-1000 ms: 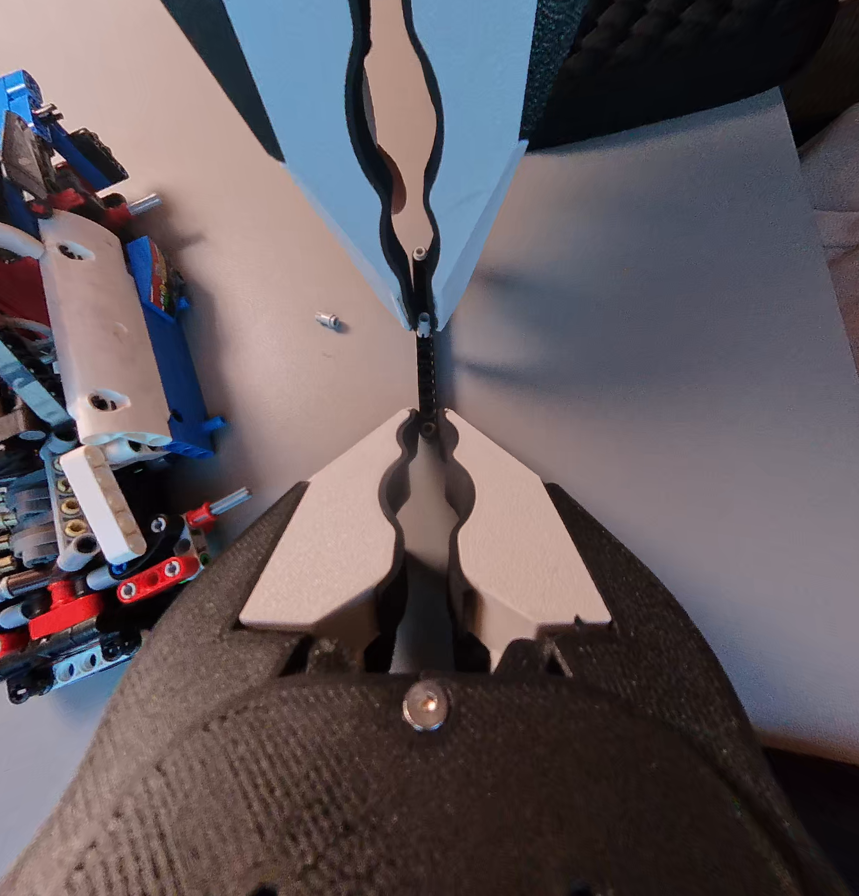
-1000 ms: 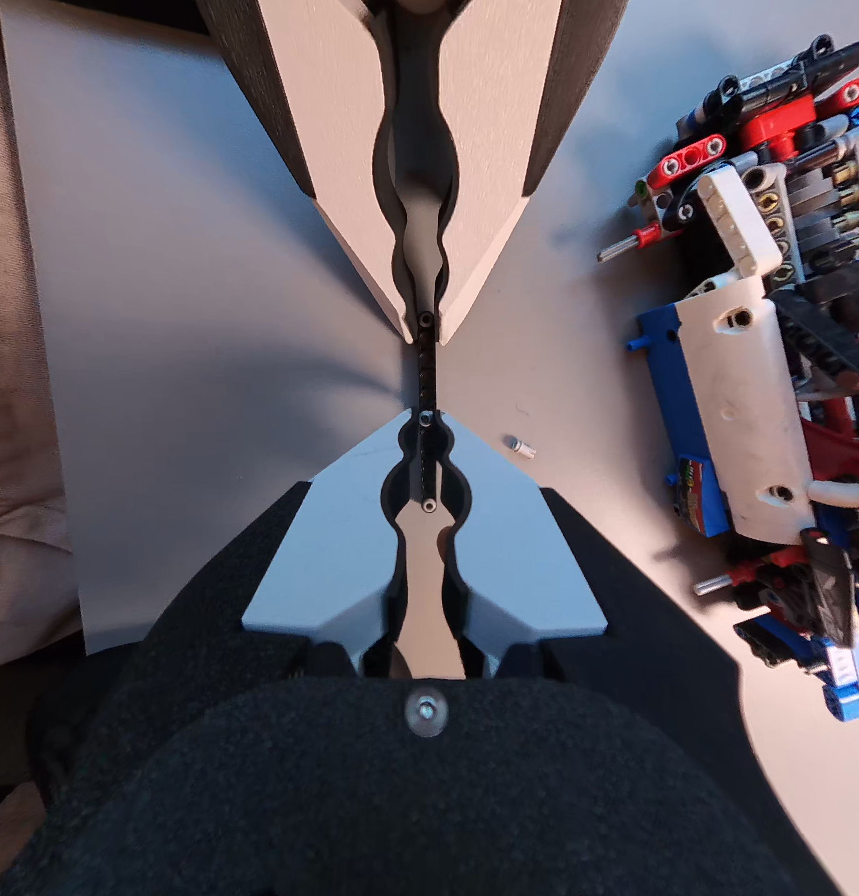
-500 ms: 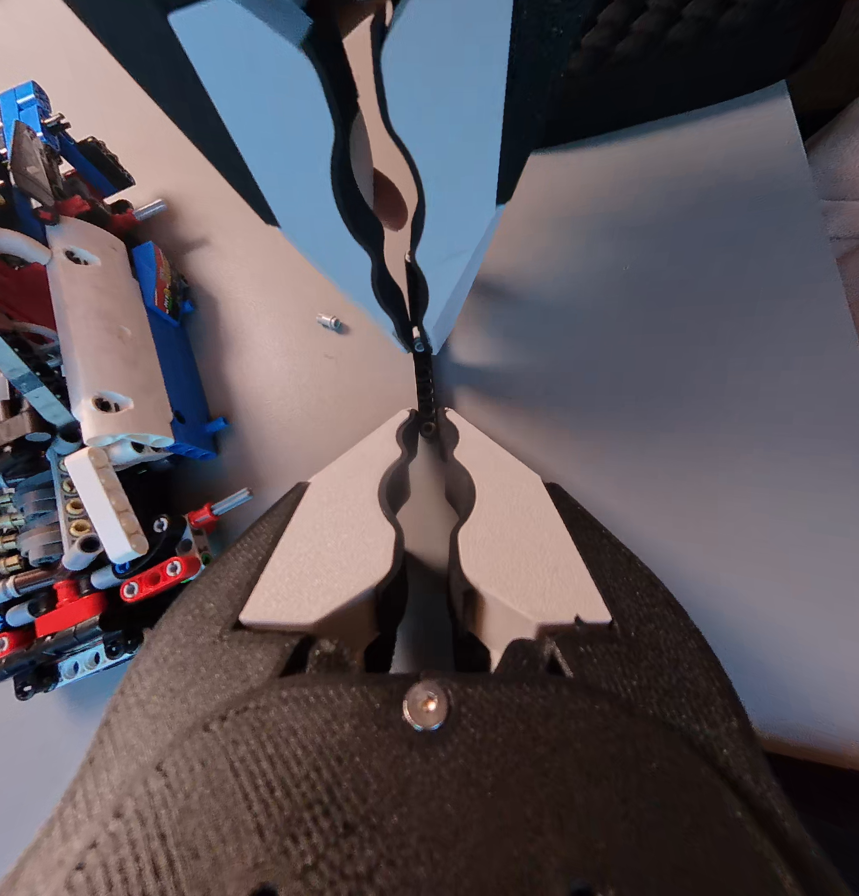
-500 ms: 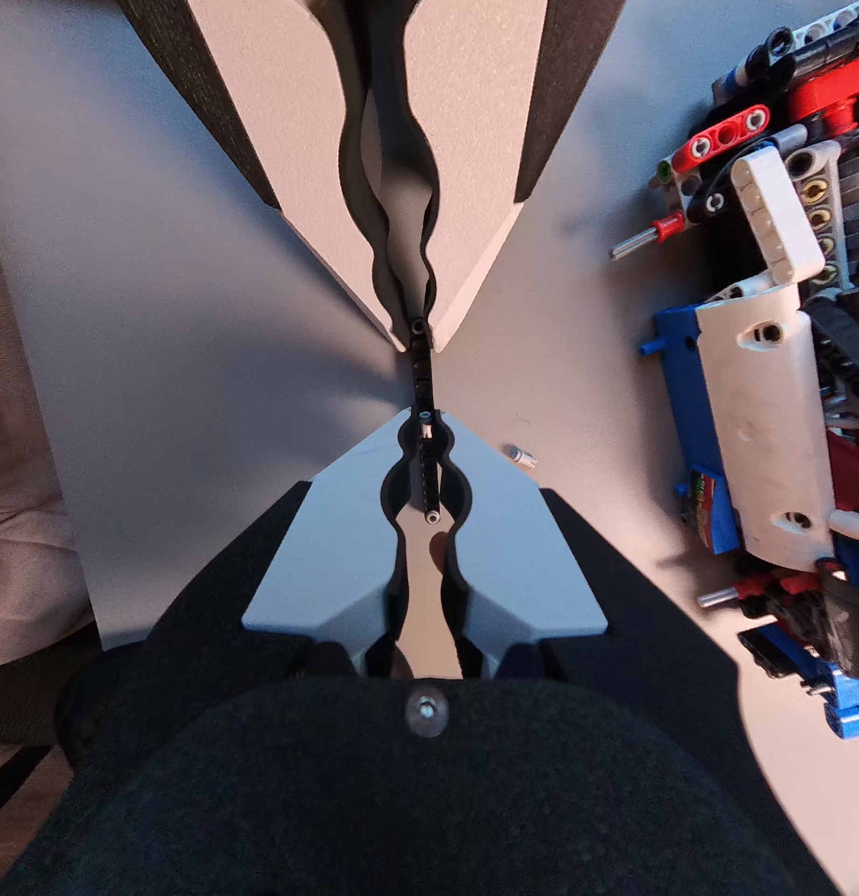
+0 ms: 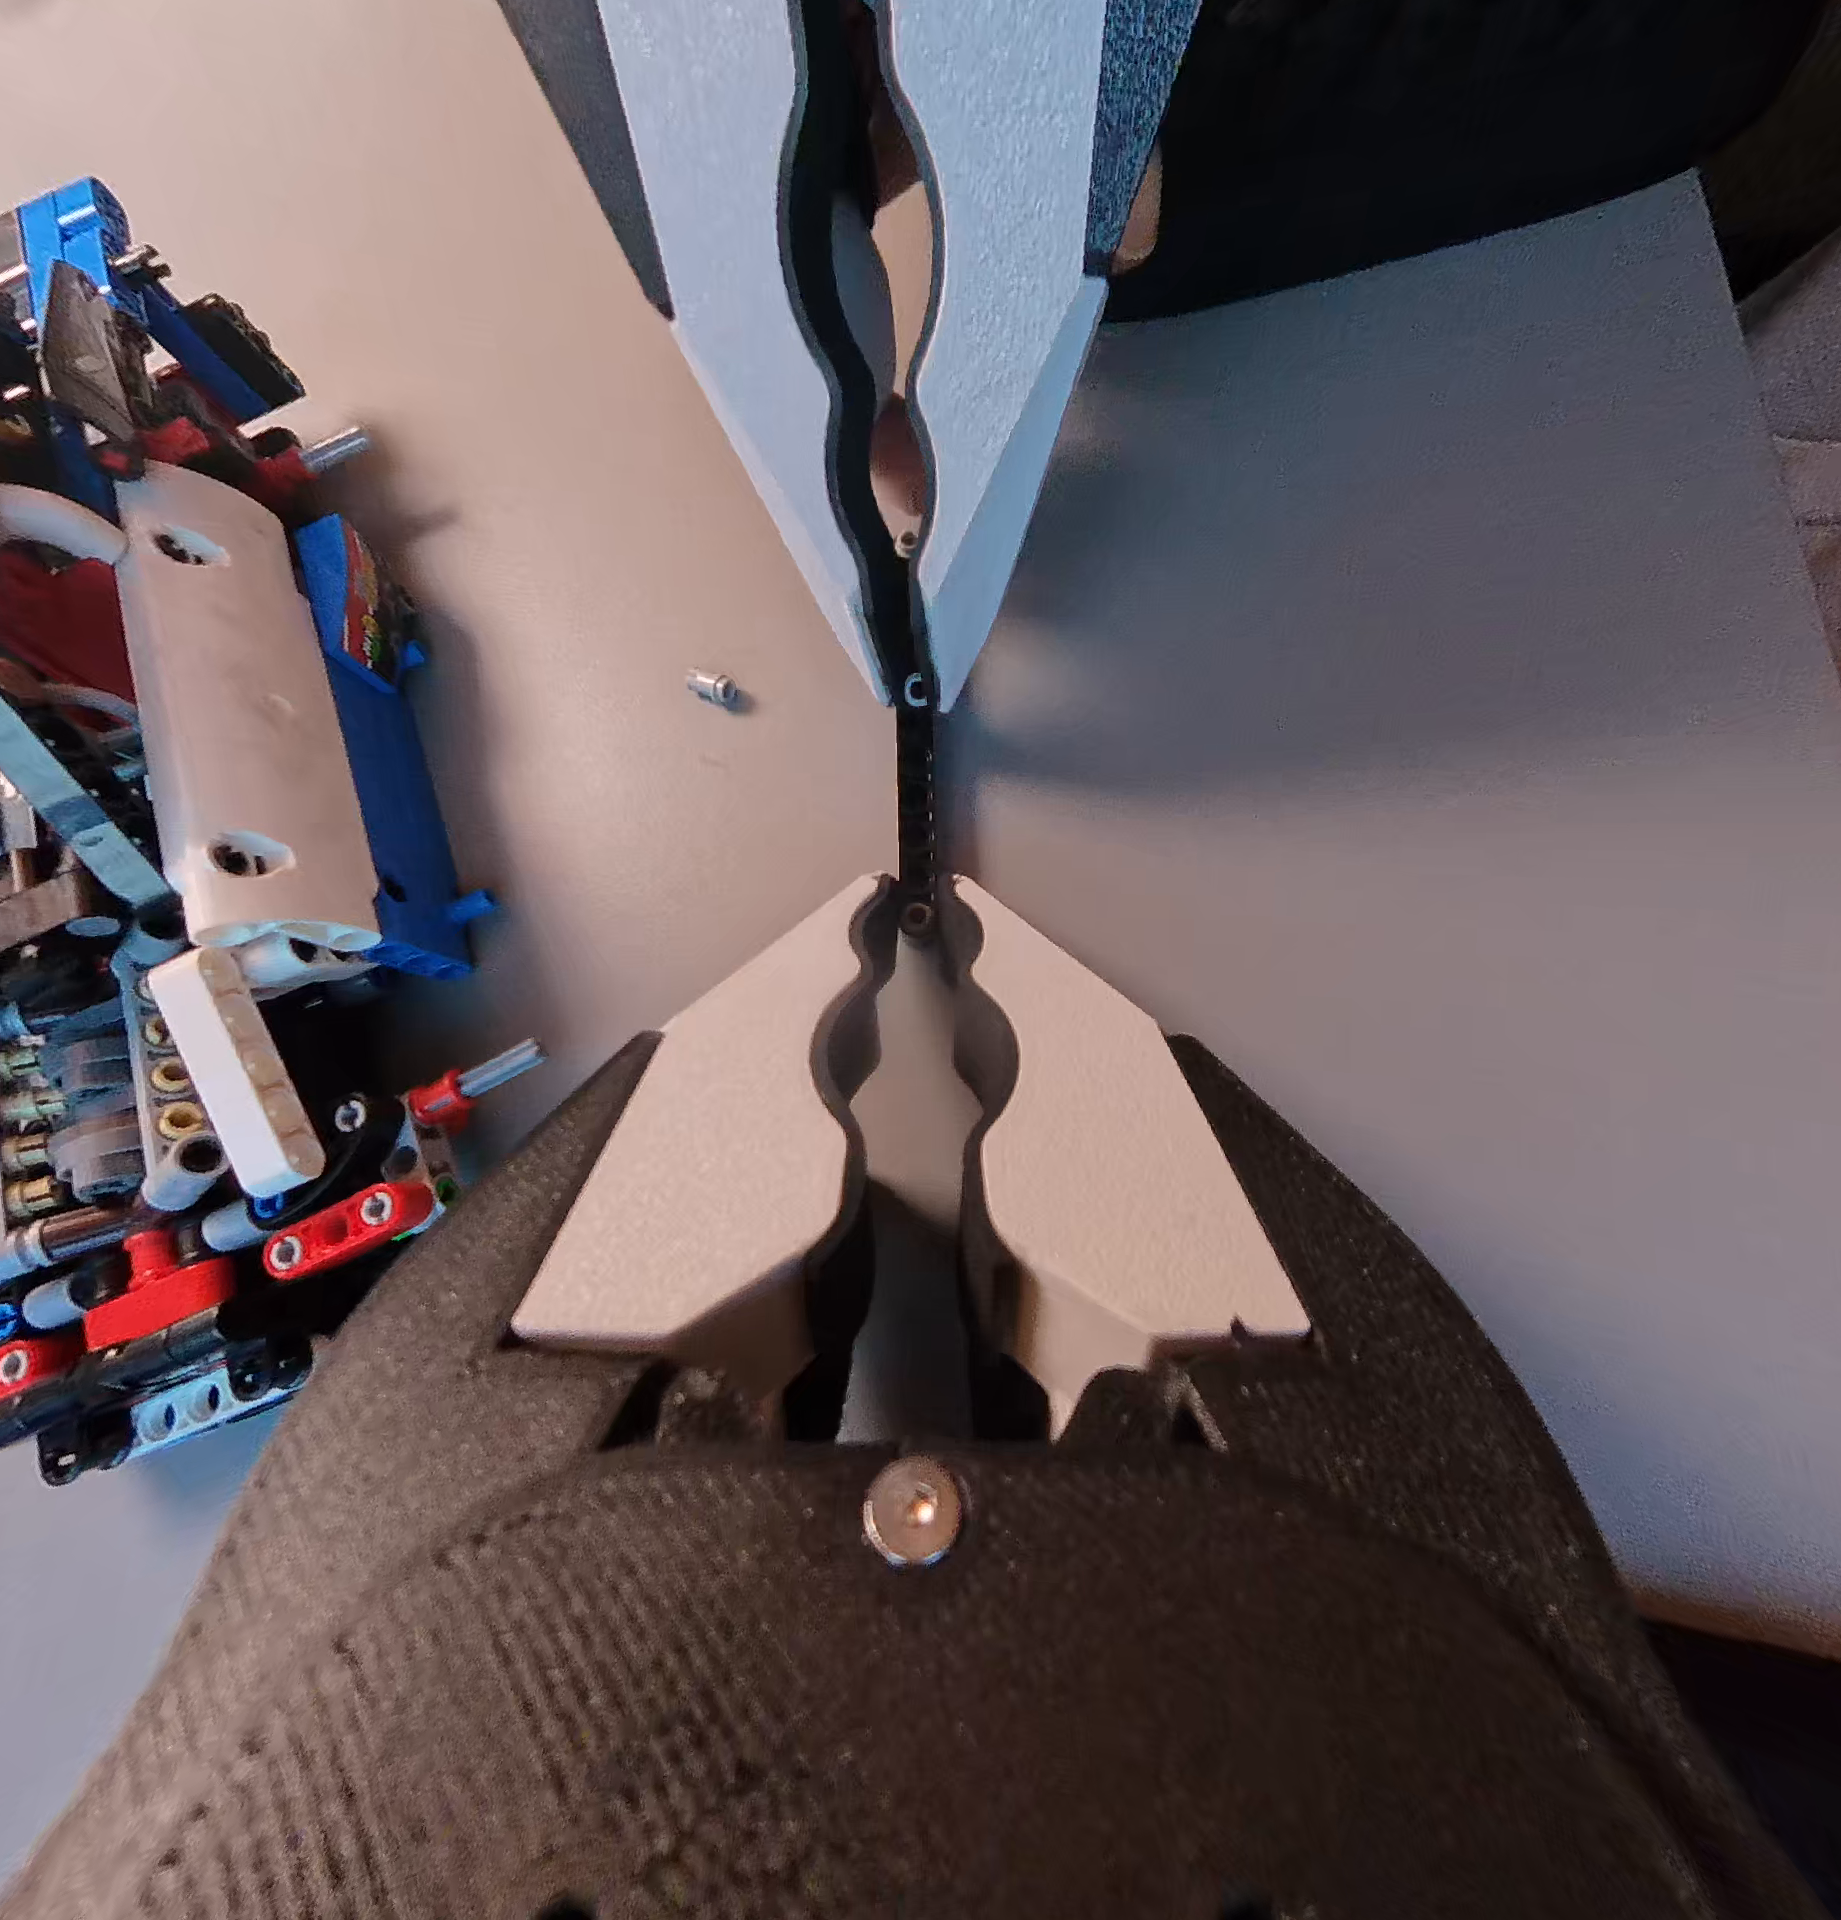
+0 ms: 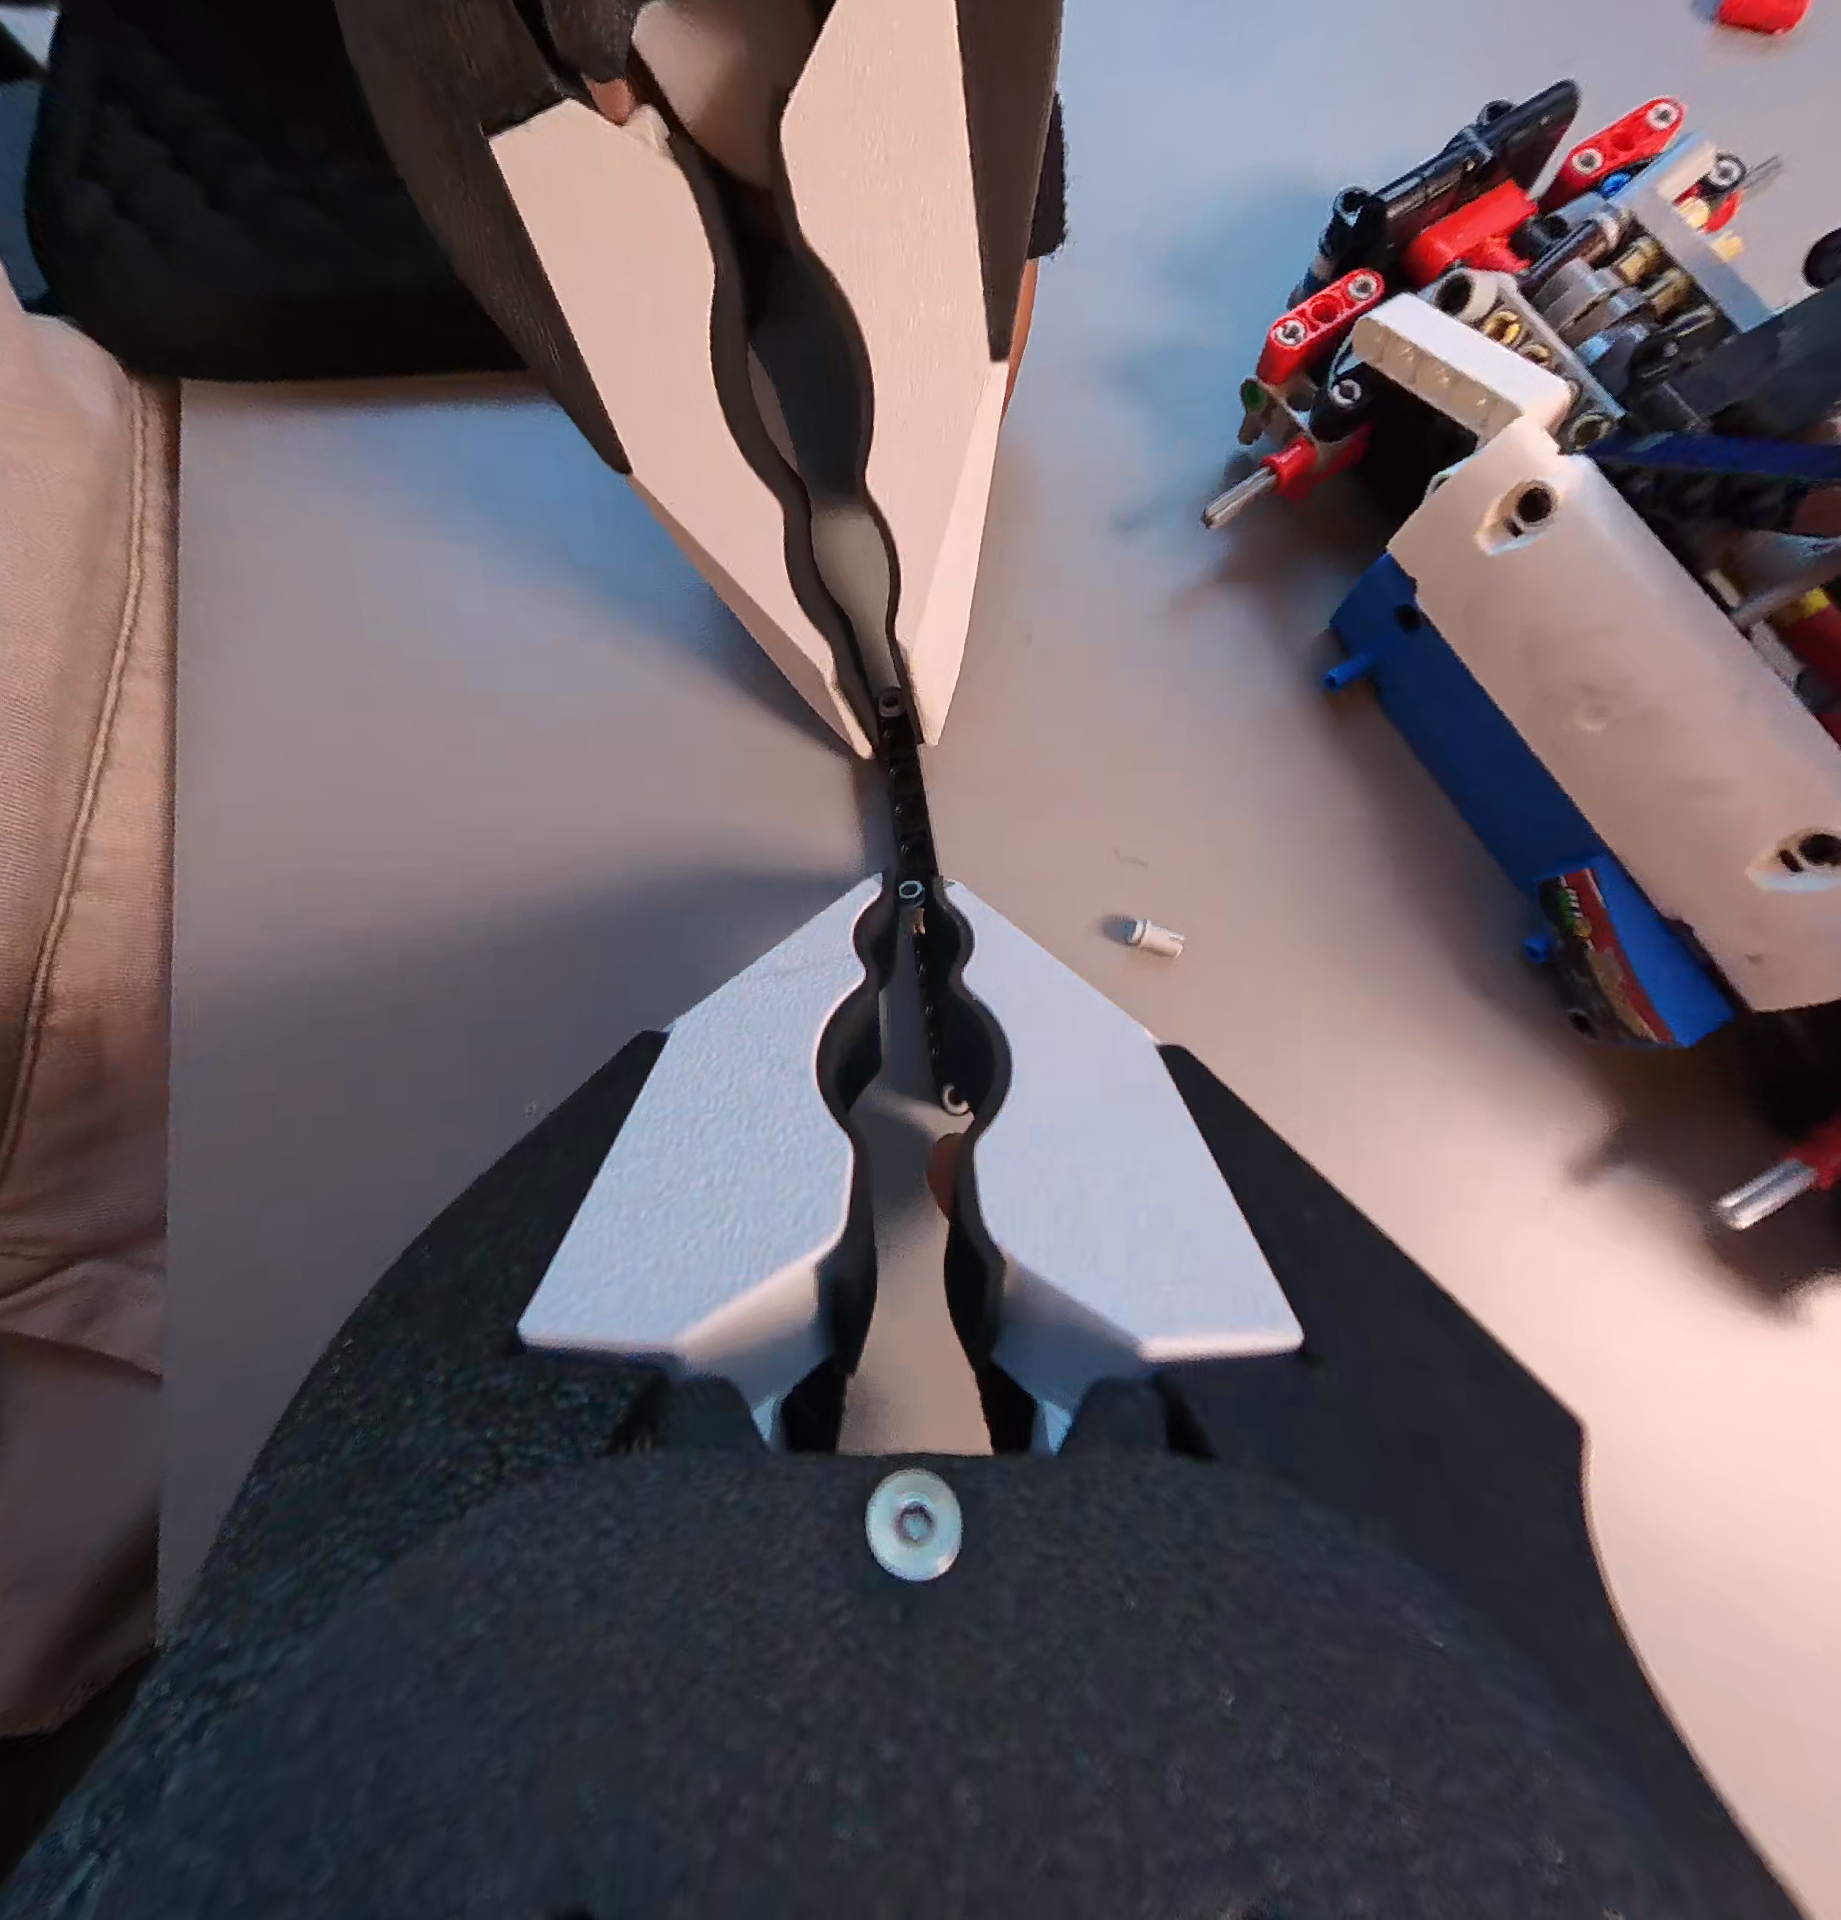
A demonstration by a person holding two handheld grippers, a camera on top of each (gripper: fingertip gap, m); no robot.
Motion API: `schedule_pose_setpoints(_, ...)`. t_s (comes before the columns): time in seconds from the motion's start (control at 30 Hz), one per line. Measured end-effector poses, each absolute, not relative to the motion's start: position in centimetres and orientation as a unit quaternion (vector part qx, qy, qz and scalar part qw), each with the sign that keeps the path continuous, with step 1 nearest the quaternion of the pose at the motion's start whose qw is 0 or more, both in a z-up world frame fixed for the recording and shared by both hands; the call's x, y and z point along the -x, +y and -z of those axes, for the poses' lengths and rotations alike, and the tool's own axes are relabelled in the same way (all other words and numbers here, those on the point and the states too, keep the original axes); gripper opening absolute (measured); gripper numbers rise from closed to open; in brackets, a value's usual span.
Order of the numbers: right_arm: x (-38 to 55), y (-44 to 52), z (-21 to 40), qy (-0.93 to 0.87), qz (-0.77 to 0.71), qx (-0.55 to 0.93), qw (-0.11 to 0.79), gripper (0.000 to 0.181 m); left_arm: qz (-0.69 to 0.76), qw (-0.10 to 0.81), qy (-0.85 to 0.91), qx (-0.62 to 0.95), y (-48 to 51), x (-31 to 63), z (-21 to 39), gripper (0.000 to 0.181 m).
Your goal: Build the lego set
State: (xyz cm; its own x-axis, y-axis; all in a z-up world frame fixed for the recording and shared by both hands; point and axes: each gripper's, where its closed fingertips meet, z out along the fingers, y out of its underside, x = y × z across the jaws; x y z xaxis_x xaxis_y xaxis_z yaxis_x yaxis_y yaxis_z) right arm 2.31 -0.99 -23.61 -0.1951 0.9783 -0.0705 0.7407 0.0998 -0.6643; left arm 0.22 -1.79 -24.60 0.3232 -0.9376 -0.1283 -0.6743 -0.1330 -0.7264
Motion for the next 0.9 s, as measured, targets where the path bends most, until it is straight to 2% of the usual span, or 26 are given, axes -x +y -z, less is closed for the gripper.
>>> schedule_pose_setpoints(0.03, -2.3, -1.0, 23.6, -0.709, -0.303, 0.602, 0.208, 0.003, 0.184, 0.359, 0.552, 0.730, -1.8, -0.2, 24.6, 0.007)
schedule_pose_setpoints(0.6, -1.6, -0.2, 23.2, -0.671, -0.326, 0.619, 0.246, 0.003, 0.183, 0.359, 0.552, 0.730, -1.8, -0.2, 24.6, 0.007)
schedule_pose_setpoints(0.9, -1.2, 0.0, 23.7, -0.680, -0.279, 0.622, 0.268, 0.003, 0.177, 0.362, 0.545, 0.735, -1.5, 0.0, 24.6, 0.007)
